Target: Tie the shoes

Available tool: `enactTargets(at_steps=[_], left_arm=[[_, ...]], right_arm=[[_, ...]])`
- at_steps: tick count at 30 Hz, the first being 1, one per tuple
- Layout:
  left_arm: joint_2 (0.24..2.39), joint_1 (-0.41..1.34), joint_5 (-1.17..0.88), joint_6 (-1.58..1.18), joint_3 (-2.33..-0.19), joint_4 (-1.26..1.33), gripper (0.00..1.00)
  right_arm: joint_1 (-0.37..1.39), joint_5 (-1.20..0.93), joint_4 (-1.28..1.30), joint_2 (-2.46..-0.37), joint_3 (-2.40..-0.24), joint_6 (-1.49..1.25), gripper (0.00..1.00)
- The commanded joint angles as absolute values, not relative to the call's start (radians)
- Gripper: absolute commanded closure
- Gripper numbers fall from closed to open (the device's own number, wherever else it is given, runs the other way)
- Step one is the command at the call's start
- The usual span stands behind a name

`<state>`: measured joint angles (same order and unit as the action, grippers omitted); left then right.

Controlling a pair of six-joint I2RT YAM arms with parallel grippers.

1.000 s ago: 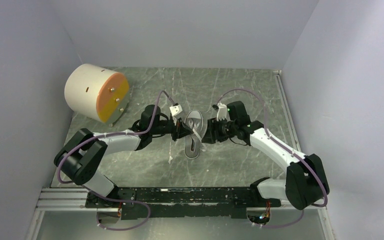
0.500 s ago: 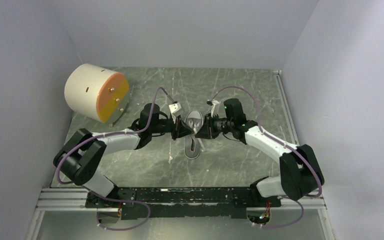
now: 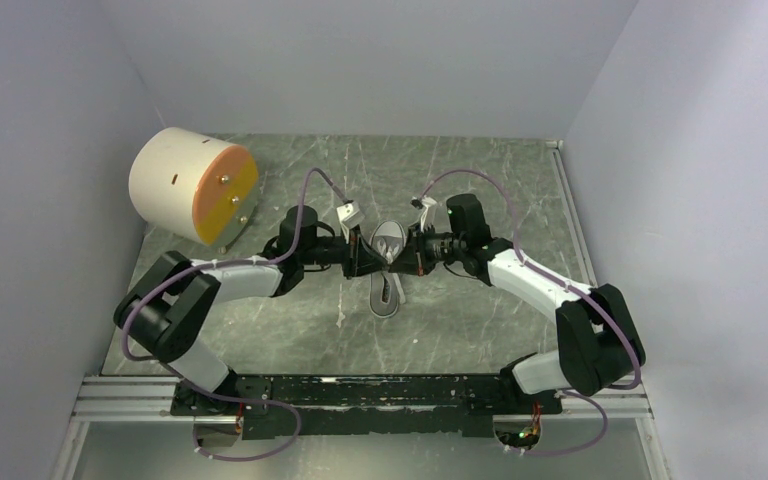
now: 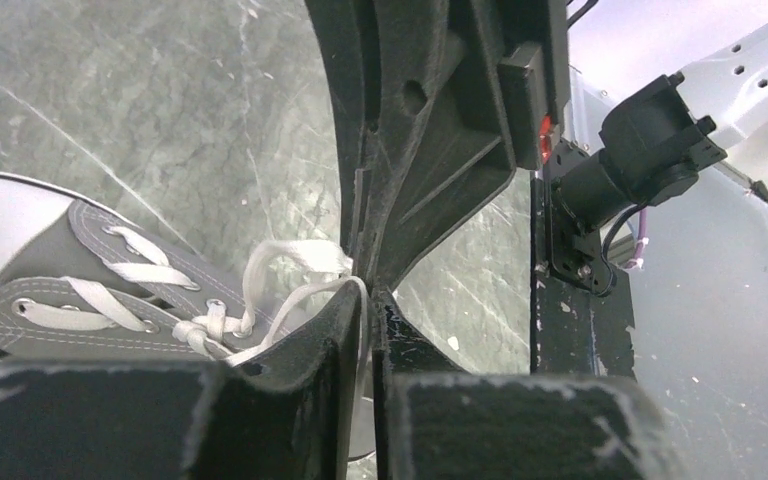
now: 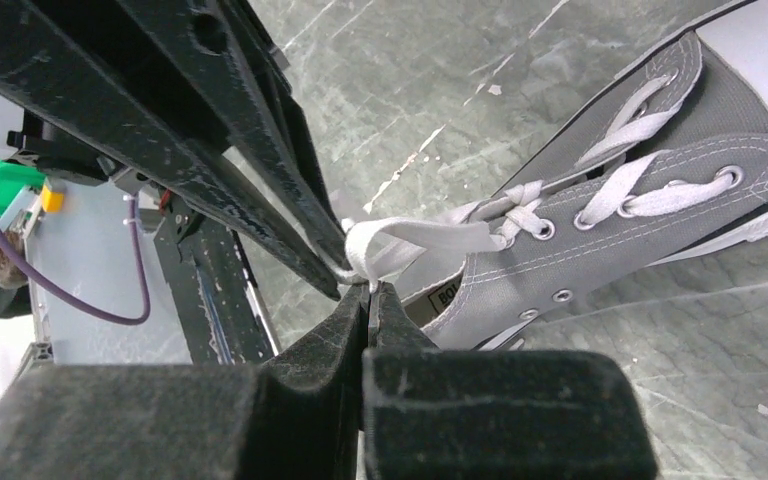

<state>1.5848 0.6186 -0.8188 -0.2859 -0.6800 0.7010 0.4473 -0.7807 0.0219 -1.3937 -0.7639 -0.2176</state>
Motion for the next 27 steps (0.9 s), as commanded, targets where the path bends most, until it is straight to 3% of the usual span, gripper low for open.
enactTargets(at_steps=[1,4,17,22,27], left_arm=[[1.621,0.613,-0.853,-0.322,-0.705,0.752,0.82],[1.63,0.614,-0.842,-0.35,-0.702,0.785,0.75],[1.68,0.609,-0.834,-0.475,-0.683,0.922,0.67],[1.695,0.609,-0.826,-0.493,-0.689,0.937,0.74],[1.702,0.609,-0.804,-0.518,-0.68,0.967,0.9]], right_arm=[[0.451,-0.813,-0.031,-1.392,-0.762,-0.215,1.0],[0.454,-0.818,-0.033,-1.395,-0.762,-0.214,1.0],[0.456,-0.825,-0.013,-1.39,-0.747,-0.18,1.0],[0.462,-0.833,-0.037,-1.393,-0.746,-0.197,1.0],[0.469,-0.845,-0.038,-1.389,-0.748,-0.194,1.0]])
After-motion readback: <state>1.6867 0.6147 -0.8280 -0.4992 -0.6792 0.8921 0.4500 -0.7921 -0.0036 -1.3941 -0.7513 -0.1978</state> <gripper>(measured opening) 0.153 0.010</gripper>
